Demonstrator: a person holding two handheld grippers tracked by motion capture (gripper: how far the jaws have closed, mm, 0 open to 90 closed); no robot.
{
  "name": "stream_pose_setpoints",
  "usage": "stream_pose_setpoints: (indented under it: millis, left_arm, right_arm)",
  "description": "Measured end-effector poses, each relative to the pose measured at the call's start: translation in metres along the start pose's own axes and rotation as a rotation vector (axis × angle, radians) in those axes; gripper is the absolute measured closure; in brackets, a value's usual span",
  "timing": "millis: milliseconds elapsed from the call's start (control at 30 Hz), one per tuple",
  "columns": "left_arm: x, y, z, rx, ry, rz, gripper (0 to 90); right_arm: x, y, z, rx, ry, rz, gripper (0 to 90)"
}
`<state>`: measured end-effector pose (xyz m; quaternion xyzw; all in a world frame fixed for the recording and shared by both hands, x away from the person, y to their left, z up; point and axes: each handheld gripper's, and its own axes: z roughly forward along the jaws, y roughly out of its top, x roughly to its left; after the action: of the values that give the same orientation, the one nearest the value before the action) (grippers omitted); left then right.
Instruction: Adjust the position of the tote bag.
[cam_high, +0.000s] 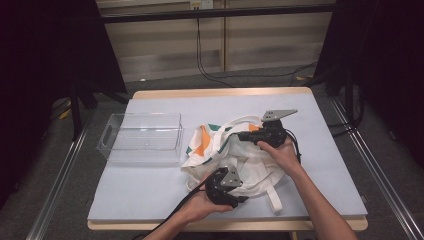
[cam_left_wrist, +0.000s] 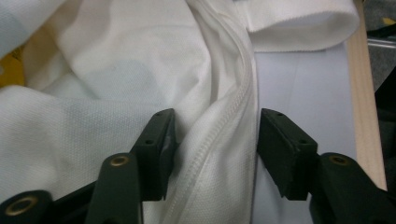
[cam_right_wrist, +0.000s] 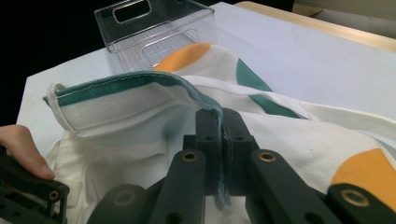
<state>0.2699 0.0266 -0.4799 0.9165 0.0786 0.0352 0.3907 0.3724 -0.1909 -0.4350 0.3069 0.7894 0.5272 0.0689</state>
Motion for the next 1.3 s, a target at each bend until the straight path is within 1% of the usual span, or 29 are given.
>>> stream_pose_setpoints:
  millis: [33,67,100,133,167,200,233,267,367,400,467,567,600,633,667,700,733,767,867,900,933,967,1000,1033,1067,1133,1233,1267,1300]
  left_arm:
    - [0.000,0.001,-0.001,0.014,-0.004,-0.001,50.9]
    - [0.001,0.001,-0.001,0.015,-0.003,-0.005,54.6]
    - [0.002,0.001,-0.002,0.013,-0.006,-0.007,65.8]
    - [0.007,0.000,-0.004,0.021,-0.010,-0.026,72.1]
    - [0.007,0.000,-0.004,0.021,-0.010,-0.026,77.3]
    - [0.009,-0.001,-0.005,0.011,-0.033,-0.039,77.3]
    - [0.008,-0.001,-0.007,-0.005,-0.027,-0.027,80.8]
    - [0.008,-0.001,-0.008,0.000,-0.045,-0.034,81.2]
    - [0.007,0.001,-0.011,-0.010,-0.048,-0.048,81.7]
    - [0.008,0.003,-0.013,-0.027,-0.058,-0.055,81.8]
    - [0.008,0.007,-0.021,-0.031,-0.057,-0.052,81.9]
    - [0.009,0.008,-0.024,-0.039,-0.064,-0.063,81.9]
    - [0.008,0.008,-0.027,-0.018,-0.066,-0.052,82.0]
    - [0.008,0.008,-0.027,-0.018,-0.066,-0.052,82.1]
    - [0.007,0.008,-0.027,-0.035,-0.077,-0.068,82.1]
    - [0.008,0.008,-0.028,-0.029,-0.082,-0.058,82.4]
    - [0.006,0.008,-0.028,-0.048,-0.084,-0.064,82.7]
    - [0.006,0.009,-0.029,-0.039,-0.085,-0.054,83.1]
    - [0.006,0.009,-0.031,-0.037,-0.095,-0.062,83.3]
    - [0.005,0.010,-0.032,-0.034,-0.091,-0.054,83.4]
    - [0.006,0.011,-0.033,-0.039,-0.095,-0.058,83.4]
    - [0.008,0.012,-0.035,-0.064,-0.118,-0.074,83.7]
    - [0.008,0.012,-0.035,-0.064,-0.118,-0.074,83.8]
    - [0.008,0.013,-0.037,-0.058,-0.116,-0.074,83.8]
    - [0.008,0.013,-0.036,-0.060,-0.130,-0.084,84.1]
    - [0.007,0.013,-0.033,-0.054,-0.130,-0.069,84.2]
    - [0.005,0.013,-0.031,-0.040,-0.132,-0.055,84.3]
    - [0.004,0.013,-0.033,-0.020,-0.130,-0.053,84.4]
    - [0.004,0.014,-0.034,-0.022,-0.135,-0.053,84.4]
  right_arm:
    - [-0.002,0.000,0.000,0.002,0.007,0.009,86.9]
    - [-0.004,0.001,0.001,0.005,0.014,0.016,86.8]
    - [-0.008,0.003,0.001,0.017,0.026,0.028,86.7]
    - [-0.009,0.004,0.001,0.019,0.025,0.031,86.7]
    - [-0.009,0.004,0.001,0.019,0.025,0.031,86.7]
    - [-0.010,0.005,0.001,0.021,0.029,0.030,86.7]
    - [-0.010,0.007,0.003,0.031,0.025,0.026,86.7]
    - [-0.010,0.008,0.003,0.034,0.028,0.024,86.7]
    - [-0.015,0.012,0.003,0.033,0.028,0.032,86.7]
    - [-0.017,0.014,0.004,0.033,0.022,0.033,86.7]
    - [-0.020,0.019,0.005,0.042,0.004,0.041,86.6]
    - [-0.023,0.027,0.005,0.054,-0.014,0.033,86.6]
    - [-0.027,0.036,0.005,0.060,-0.028,0.029,86.6]
    - [-0.027,0.036,0.005,0.060,-0.028,0.029,86.6]
    - [-0.029,0.038,0.005,0.059,-0.032,0.026,86.7]
    - [-0.032,0.042,0.004,0.059,-0.037,0.030,86.7]
    - [-0.035,0.045,0.004,0.064,-0.043,0.037,86.7]
    - [-0.045,0.050,0.004,0.081,-0.056,0.060,86.7]
    - [-0.052,0.053,0.005,0.089,-0.073,0.077,86.7]
    - [-0.060,0.057,0.005,0.096,-0.088,0.096,86.7]
    - [-0.060,0.057,0.005,0.096,-0.088,0.096,86.7]
    - [-0.066,0.060,0.006,0.107,-0.100,0.102,86.8]
    - [-0.066,0.060,0.006,0.107,-0.100,0.102,86.8]
    - [-0.069,0.062,0.006,0.111,-0.109,0.104,86.9]
    - [-0.075,0.065,0.007,0.089,-0.104,0.127,86.9]
    - [-0.080,0.066,0.011,0.123,-0.117,0.119,86.7]
    - [-0.086,0.067,0.015,0.134,-0.129,0.130,86.8]
    - [-0.091,0.067,0.019,0.137,-0.153,0.137,87.0]
    - [-0.094,0.068,0.020,0.145,-0.171,0.146,87.1]
